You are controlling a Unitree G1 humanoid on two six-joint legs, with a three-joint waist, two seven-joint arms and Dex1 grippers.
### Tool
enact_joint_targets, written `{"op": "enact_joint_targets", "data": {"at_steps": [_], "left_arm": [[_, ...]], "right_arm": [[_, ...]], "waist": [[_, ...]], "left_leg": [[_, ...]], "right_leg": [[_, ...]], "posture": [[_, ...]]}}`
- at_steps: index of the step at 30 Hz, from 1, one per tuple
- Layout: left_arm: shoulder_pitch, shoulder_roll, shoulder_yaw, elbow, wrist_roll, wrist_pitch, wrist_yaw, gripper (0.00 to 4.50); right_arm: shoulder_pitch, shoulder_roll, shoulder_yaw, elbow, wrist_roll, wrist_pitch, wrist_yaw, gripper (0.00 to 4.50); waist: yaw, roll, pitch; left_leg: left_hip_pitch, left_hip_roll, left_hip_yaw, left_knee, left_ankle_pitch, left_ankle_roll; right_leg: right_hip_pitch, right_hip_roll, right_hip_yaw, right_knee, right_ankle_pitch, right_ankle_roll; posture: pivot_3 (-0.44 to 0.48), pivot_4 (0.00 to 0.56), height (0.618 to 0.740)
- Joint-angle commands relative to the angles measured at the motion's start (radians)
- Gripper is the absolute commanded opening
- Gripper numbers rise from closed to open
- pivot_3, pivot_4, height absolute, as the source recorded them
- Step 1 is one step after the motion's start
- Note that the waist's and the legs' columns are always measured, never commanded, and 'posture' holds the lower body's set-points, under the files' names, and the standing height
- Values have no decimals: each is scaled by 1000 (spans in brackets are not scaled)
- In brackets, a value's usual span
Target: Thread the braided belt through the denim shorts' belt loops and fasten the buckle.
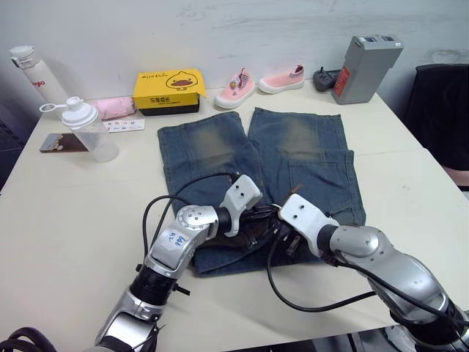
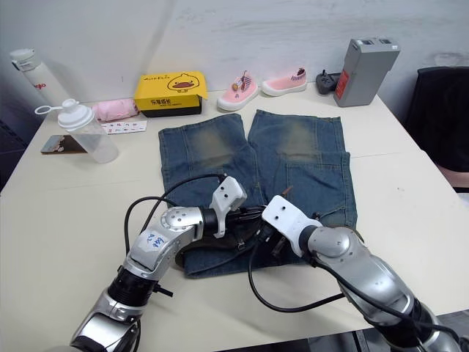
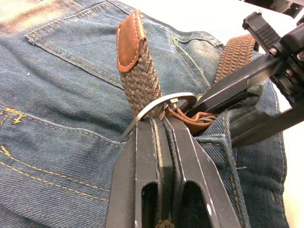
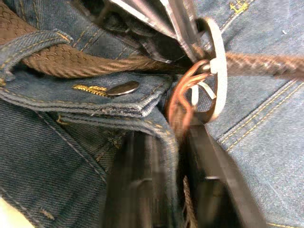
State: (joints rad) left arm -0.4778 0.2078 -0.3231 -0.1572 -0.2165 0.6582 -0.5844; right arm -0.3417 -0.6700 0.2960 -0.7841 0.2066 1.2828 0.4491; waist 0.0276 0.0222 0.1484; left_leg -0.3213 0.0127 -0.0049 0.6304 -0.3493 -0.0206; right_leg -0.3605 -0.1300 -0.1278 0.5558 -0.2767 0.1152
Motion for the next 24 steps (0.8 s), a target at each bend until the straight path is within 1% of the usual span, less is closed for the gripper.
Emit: {"op": "enact_joint_targets", "data": {"at_steps": [1, 4, 6, 9, 10, 11, 13, 15, 17, 20, 24], "left_arm": [[-14, -2, -14, -24, 12, -36, -11, 0], [-17, 8, -22, -11, 29, -60, -15, 0], [-18, 8, -24, -7, 33, -68, -16, 0], [-23, 11, -29, -3, 47, -91, -20, 0], [-24, 13, -31, -2, 54, -106, -23, 0], [-28, 22, -43, 0, 77, -139, -26, 0], [-32, 32, -61, 0, 115, -196, -26, 0], [-38, 43, -71, -1, 148, -243, -22, 0], [-44, 62, -86, 0, 188, -294, -24, 0], [-45, 70, -97, 1, 221, -337, -22, 0], [-36, 72, -105, -3, 249, -367, -26, 0]], "right_arm": [[-30, -24, -182, -48, 47, 7, 48, 2683], [-52, -118, -333, -66, 127, -11, 165, 4130], [-59, -182, -377, -67, 160, -65, 224, 4130], [-58, -298, -354, -52, 145, -199, 296, 4130], [-47, -360, -297, -25, 63, -324, 305, 4130], [-45, -429, -210, 29, -77, -510, 300, 4130], [-50, -507, -83, 134, -287, -800, 282, 4130], [-73, -513, -12, 230, -407, -986, 264, 4130], [-96, -491, 25, 299, -482, -1095, 261, 4130], [-117, -439, 50, 353, -523, -1165, 284, 4130], [-119, -381, 50, 389, -562, -1206, 307, 4130]], "waist": [[1, 0, 0], [4, -1, 1], [2, -1, 1], [1, -3, 3], [0, -4, 3], [0, -4, 4], [-1, -5, 4], [-4, -7, 6], [-2, -6, 6], [-1, -6, 6], [2, -5, 6]], "left_leg": [[0, 0, 0, 0, 0, 0], [-1, 0, 0, 1, 0, 0], [-1, 0, 0, 0, 0, 1], [-1, 0, 0, -1, 0, 1], [-1, 0, 0, -1, 0, 1], [-1, 0, 0, -1, 0, 1], [0, -1, 2, 0, 0, 1], [0, -1, 4, -1, 0, 0], [1, -1, 5, -1, 0, 0], [1, 0, 5, -1, 2, -1], [1, 1, 5, 0, 3, 0]], "right_leg": [[0, 0, 0, 0, 0, 0], [0, 0, 0, -1, 1, 1], [0, 0, -1, -2, 1, 1], [0, 1, -1, -3, 1, 1], [0, 0, -1, -4, 1, 1], [0, 0, -1, -4, 1, 1], [0, 0, 1, -5, 1, 1], [0, 0, 3, -5, 1, 2], [0, 0, 4, -5, 1, 3], [0, 0, 4, -3, 1, 4], [1, 1, 3, -2, 2, 4]], "posture": [[0, 150, 739], [0, 150, 739], [0, 150, 739], [0, 150, 739], [0, 150, 739], [0, 150, 739], [0, 150, 739], [0, 150, 739], [0, 150, 739], [0, 150, 739], [0, 150, 739]]}}
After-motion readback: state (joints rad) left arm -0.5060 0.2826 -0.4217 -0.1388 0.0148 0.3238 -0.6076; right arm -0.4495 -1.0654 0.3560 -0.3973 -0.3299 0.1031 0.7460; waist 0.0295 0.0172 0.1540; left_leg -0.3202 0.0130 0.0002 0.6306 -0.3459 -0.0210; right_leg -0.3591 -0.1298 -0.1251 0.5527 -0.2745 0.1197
